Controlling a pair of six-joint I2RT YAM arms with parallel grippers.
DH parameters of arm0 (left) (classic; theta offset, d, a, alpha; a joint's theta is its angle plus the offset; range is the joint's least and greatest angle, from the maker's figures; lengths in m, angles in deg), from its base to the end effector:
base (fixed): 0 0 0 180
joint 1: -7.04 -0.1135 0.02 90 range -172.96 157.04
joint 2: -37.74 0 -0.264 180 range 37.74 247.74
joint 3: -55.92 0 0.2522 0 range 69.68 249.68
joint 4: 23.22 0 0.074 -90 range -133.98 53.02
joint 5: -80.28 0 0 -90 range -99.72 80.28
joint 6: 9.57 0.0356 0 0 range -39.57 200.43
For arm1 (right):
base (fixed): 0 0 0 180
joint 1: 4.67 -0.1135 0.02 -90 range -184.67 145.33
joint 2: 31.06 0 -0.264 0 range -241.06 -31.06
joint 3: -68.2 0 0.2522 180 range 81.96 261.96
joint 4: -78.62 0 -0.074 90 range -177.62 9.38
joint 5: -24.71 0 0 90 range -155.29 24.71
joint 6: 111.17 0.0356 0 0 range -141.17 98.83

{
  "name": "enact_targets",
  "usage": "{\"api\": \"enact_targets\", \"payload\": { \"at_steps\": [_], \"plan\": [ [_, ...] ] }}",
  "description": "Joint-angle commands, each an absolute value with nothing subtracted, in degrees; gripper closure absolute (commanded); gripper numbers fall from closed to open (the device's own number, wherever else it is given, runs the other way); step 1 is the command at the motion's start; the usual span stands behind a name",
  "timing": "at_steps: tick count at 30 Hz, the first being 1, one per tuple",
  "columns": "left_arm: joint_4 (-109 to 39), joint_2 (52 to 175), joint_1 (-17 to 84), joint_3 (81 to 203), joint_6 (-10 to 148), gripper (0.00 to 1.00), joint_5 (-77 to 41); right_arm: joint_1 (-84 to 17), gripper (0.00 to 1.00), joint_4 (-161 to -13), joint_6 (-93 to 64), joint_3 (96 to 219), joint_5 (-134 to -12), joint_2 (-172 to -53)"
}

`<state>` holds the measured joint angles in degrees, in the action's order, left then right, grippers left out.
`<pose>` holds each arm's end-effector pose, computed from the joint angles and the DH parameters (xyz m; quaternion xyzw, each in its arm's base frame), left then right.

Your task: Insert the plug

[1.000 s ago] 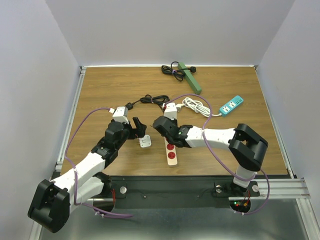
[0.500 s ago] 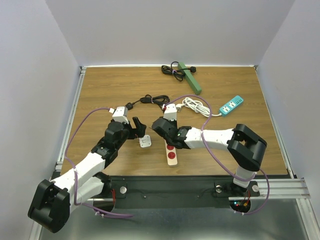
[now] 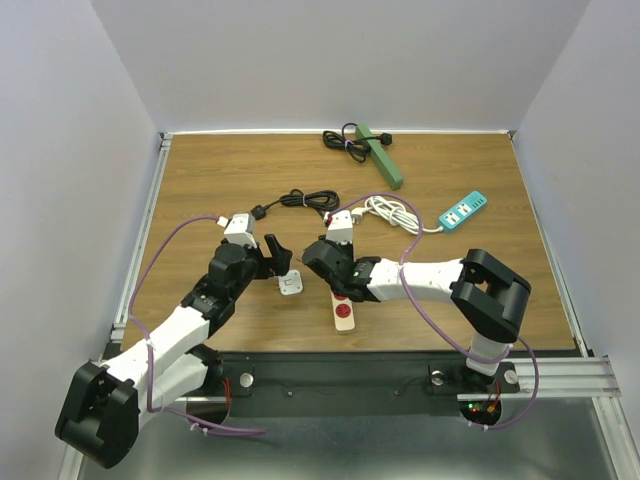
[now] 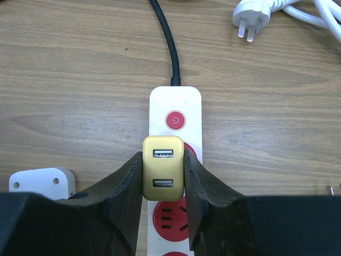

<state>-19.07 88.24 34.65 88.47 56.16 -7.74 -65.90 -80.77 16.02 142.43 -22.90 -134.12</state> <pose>0.1764 -0.0909 0.2133 0.0123 0.7868 -0.2576 0.5607 0.1971 0.3091 0.1729 -0.0596 0.8815 0.0231 0.4679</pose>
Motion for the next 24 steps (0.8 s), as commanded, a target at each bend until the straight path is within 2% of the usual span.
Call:
{"api": "enact_targets", "payload": {
  "at_steps": [1,13,24],
  "plan": [
    [-18.0,87.4,34.3,88.9,57.1,0.02,-7.3,-67.8,0.99,-65.7,20.6,134.0,-43.1,-143.6],
    [-17.8,88.2,34.2,88.9,57.2,0.02,-7.6,-67.8,1.0,-67.2,20.0,133.2,-46.9,-146.2],
    [-16.7,89.9,34.1,90.2,57.5,0.02,-8.0,-64.4,1.0,-67.1,19.5,138.1,-34.9,-141.8]
  ]
}}
